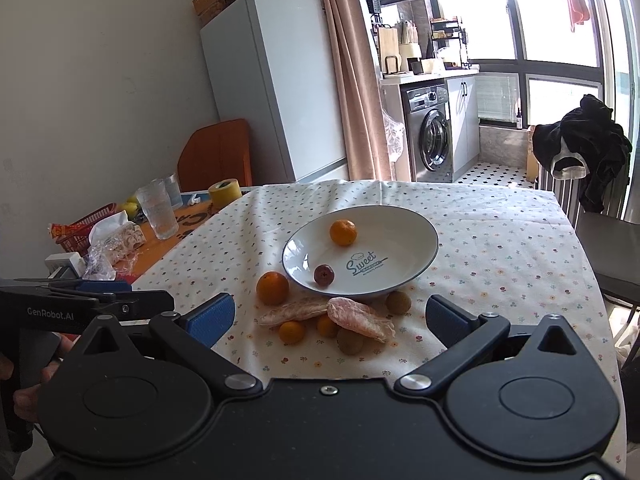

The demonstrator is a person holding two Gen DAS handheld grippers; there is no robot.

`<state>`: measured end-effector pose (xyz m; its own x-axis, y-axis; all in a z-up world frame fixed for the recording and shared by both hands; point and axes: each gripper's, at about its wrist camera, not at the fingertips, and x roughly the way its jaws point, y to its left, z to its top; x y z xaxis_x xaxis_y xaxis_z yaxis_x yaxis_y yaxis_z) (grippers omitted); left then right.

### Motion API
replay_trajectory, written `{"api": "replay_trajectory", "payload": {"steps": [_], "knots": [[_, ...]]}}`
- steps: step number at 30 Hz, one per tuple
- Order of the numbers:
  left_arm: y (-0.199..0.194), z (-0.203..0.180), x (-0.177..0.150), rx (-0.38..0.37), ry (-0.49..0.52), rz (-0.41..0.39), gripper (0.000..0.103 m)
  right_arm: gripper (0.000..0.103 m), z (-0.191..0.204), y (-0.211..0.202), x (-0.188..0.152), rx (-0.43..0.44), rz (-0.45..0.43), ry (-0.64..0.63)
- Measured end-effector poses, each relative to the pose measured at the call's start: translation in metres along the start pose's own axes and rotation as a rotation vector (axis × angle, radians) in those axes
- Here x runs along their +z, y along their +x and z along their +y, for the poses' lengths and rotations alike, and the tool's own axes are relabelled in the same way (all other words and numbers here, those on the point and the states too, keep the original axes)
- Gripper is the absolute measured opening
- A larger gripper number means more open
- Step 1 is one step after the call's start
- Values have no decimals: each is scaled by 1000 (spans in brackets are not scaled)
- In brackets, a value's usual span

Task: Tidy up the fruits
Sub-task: 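Withdraw both open grippers from the bowl back toward the fruit pile, then grasp the pink netted fruit with the right gripper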

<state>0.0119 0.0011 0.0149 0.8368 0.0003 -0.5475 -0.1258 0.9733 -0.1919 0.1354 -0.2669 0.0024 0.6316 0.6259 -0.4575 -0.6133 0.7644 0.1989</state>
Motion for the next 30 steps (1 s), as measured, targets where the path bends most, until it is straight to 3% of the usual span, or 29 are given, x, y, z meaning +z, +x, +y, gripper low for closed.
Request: {"api": "replay_trajectory", "payload": {"steps": [8,12,15,24,30], "knots": [[19,11,-8,-17,-29,19,100,101,0,17,-9,-9,26,-27],[30,14,-13,-30,-37,33,99,84,1,31,-11,-5,58,-43],[38,15,-15,-37,-40,43,95,78,3,40,-13,-5,80,-57],[59,20,-16,-41,-48,64,83,63,5,71,-13,2,118,-78],[70,23,-15,-46,-57,76,83,61,6,90,-14,-7,141,-86]]}}
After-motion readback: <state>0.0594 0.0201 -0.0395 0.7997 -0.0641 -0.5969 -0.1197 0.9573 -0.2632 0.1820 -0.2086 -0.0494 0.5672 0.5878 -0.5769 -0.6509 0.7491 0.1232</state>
